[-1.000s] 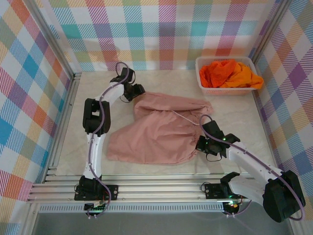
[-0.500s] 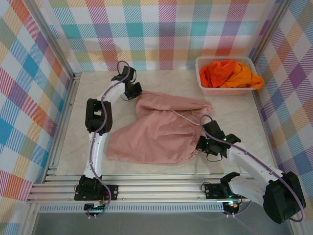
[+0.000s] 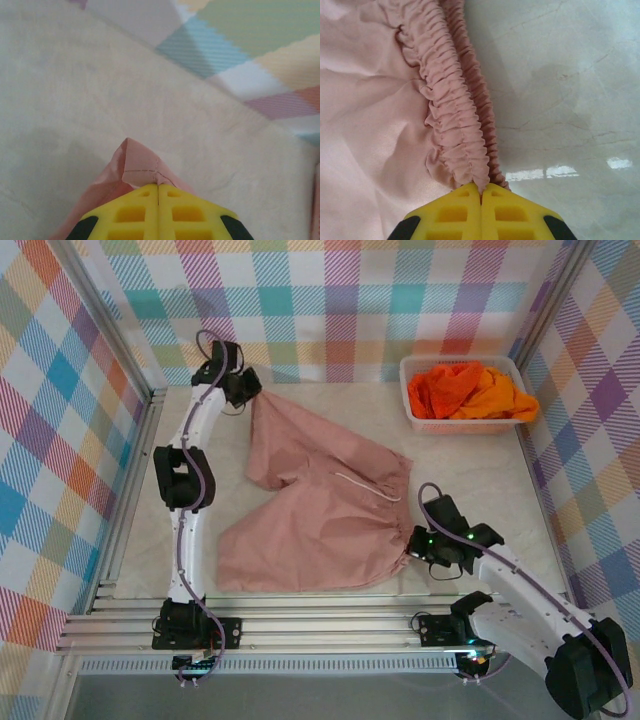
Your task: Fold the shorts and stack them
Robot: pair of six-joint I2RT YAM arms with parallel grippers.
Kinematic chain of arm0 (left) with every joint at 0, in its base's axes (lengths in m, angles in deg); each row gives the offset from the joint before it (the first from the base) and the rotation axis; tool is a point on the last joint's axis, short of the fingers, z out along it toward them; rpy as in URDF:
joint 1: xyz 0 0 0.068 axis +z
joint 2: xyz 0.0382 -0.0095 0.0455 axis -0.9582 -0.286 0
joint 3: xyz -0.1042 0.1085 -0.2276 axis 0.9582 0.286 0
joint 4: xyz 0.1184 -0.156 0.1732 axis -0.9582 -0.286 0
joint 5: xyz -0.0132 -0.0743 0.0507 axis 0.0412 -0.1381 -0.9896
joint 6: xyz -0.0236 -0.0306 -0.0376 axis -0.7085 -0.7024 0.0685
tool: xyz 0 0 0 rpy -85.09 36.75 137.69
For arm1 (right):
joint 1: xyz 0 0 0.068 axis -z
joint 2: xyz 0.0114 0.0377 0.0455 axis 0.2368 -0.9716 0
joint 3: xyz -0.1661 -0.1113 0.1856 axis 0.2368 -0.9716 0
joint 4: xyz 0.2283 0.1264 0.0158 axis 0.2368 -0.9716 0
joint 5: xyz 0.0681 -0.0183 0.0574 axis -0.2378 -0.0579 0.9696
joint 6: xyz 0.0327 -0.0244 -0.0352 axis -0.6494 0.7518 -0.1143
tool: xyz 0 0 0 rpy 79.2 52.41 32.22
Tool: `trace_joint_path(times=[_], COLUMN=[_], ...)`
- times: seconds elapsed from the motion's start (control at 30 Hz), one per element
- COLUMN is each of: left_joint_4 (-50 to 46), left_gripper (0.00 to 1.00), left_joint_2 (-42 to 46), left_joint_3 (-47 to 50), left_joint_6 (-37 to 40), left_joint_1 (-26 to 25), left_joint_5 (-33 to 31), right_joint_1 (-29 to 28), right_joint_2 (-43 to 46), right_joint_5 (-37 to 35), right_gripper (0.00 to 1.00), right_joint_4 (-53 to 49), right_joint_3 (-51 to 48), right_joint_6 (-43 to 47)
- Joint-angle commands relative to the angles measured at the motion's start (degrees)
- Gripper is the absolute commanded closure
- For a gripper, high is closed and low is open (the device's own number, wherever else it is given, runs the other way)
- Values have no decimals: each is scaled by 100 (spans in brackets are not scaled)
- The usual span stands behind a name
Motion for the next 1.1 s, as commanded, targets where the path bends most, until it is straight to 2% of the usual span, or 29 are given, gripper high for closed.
trace_joint_path(times=[0.0, 0.03, 0.07, 0.1, 0.13, 0.2, 0.23, 0.33, 0.4, 0.5, 0.63, 0.73, 0.9, 1.07], left_joint_4=[-158, -178, -212, -246, -284, -367, -396, -160, 316, 1044, 1950, 2395, 2984, 3280], left_gripper=[86, 77, 62, 49, 41, 34, 31, 21, 14, 1, 0, 0, 0, 0], left_joint_2=[-285, -317, -313, -273, -196, 80, 257, 1147, 1931, 2961, 3899, 4099, 3947, 3638], left_joint_3=[-541, -635, -708, -716, -706, -573, -407, 596, 1720, 3389, 5312, 6139, 6863, 7147], left_joint_6=[101, 153, 210, 250, 294, 381, 430, 548, 511, 310, -49, -247, -398, -366], left_joint_1=[44, 48, 52, 53, 48, 28, 12, -69, -128, -205, -285, -307, -307, -305], left_joint_5=[155, 200, 262, 354, 451, 611, 654, 779, 898, 1002, 1221, 1368, 1491, 1370], right_joint_1=[22, 20, 22, 19, 14, 17, 15, 22, 21, 22, 65, 99, 196, 395], right_joint_2=[69, 60, 49, 51, 55, 124, 173, 233, 82, -622, -1979, -2958, -4477, -5651], right_joint_5=[106, 140, 213, 317, 369, 417, 405, 232, 41, 21, -13, 288, 632, 1121], right_gripper=[100, 100, 97, 90, 81, 56, 51, 44, 38, 31, 27, 24, 18, 16], right_joint_4=[-280, -275, -246, -207, -208, -250, -297, -484, -482, -159, 246, 549, 682, 770], right_joint_3=[-20, -8, 12, 40, 96, 291, 410, 917, 1308, 1859, 2844, 3602, 4740, 5478], right_joint_6=[-79, -57, -9, 60, 113, 285, 361, 572, 691, 963, 1340, 1505, 1673, 1470])
